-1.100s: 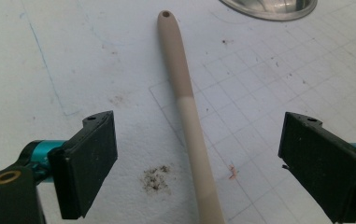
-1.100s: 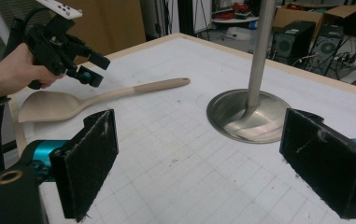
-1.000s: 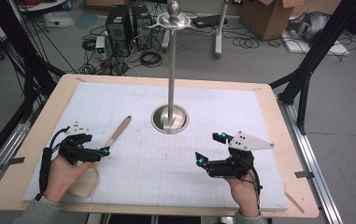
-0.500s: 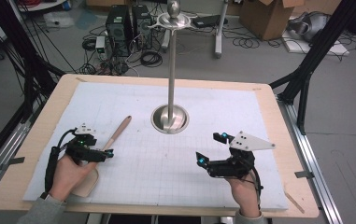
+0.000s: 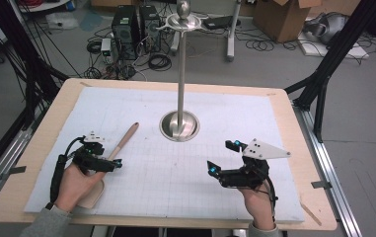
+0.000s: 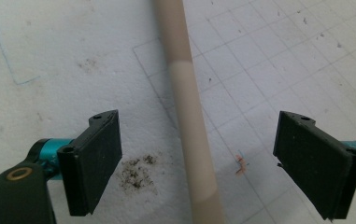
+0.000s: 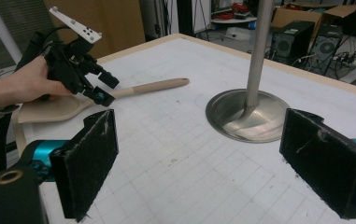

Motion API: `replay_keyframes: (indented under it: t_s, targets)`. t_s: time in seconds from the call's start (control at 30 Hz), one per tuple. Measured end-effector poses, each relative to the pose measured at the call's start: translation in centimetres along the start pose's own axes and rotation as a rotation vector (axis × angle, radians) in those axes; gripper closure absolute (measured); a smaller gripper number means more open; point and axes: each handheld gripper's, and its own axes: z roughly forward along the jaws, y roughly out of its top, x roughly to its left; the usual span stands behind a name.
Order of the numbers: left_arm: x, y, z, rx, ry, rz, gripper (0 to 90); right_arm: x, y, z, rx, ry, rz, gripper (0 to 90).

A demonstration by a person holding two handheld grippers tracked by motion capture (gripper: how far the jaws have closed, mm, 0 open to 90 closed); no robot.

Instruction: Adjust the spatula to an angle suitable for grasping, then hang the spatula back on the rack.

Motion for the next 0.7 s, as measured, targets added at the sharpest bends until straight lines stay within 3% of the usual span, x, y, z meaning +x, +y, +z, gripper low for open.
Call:
replay_keyframes:
  t_s: [0.33,0.53,0.7]
  targets:
    - [0.49,-0.28,0.10,0.017,0.026,-0.032,19.6,0.15,0.05,0.09,0.001,0.000,-0.003,10.7]
    - [0.32,-0.23,0.13,0.026,0.038,-0.020,24.5,0.14,0.00,0.21,0.005,0.002,-0.001,10.7]
    - [0.20,-0.23,-0.01,0.030,0.047,-0.005,33.4,0.15,0.05,0.12,0.002,0.000,-0.001,10.7]
